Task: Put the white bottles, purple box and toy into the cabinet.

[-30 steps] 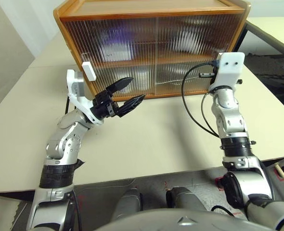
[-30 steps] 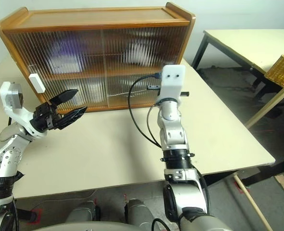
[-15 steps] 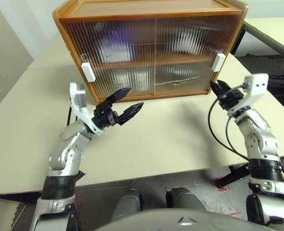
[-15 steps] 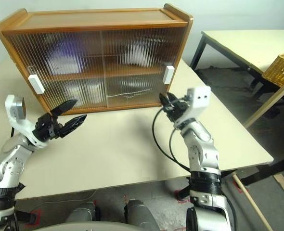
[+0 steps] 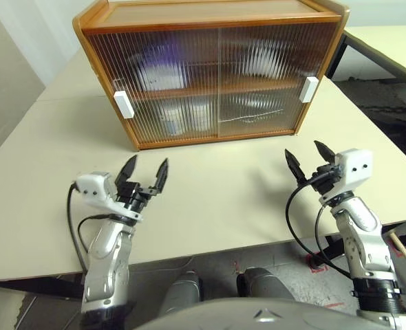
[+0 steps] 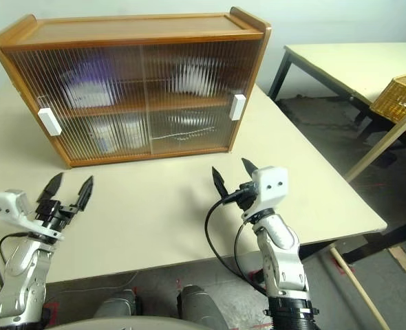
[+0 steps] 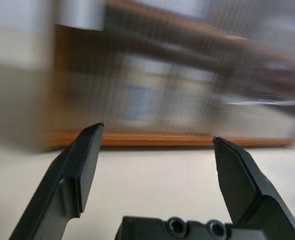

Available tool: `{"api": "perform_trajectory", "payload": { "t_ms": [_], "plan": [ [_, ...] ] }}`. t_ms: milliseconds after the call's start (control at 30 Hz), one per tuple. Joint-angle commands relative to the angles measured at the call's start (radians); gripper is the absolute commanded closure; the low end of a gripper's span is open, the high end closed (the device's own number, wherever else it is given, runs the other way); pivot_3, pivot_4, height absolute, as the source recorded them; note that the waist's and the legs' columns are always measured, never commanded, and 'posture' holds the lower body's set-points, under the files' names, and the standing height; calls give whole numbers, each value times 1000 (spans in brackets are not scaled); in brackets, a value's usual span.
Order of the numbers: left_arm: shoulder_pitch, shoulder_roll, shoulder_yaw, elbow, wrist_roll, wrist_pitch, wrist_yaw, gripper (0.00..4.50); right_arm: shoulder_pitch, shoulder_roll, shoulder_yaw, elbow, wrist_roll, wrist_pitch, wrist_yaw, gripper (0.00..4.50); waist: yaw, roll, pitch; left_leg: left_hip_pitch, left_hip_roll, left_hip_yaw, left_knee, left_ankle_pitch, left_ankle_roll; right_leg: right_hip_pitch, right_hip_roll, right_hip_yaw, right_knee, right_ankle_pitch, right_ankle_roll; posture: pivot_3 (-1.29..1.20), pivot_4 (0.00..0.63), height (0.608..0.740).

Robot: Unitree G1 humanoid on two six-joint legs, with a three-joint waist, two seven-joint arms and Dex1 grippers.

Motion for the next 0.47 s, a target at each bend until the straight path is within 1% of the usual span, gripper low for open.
{"api": "perform_trajectory", "payload": {
  "t_ms": [33,200,467],
  "plan": [
    [53,-17,15,-21,89,-76,83,0,33,8,4,-24,-6,-23,-10,16,1,0,0,0,0,0,0,-1,-1,0,0,0,-2,0,0,-64,63,740],
    [123,-36,2,-23,134,-138,132,0,68,13,3,-9,1,-50,-3,16,9,0,0,-3,0,0,1,-5,-5,-1,-1,0,-4,-5,1,-61,61,740],
    [153,-39,-17,-8,147,-181,156,0,70,15,1,56,9,-101,15,16,14,-1,0,-4,0,0,0,-9,-3,-2,-1,0,-3,-10,1,-66,71,740]
  ]
}}
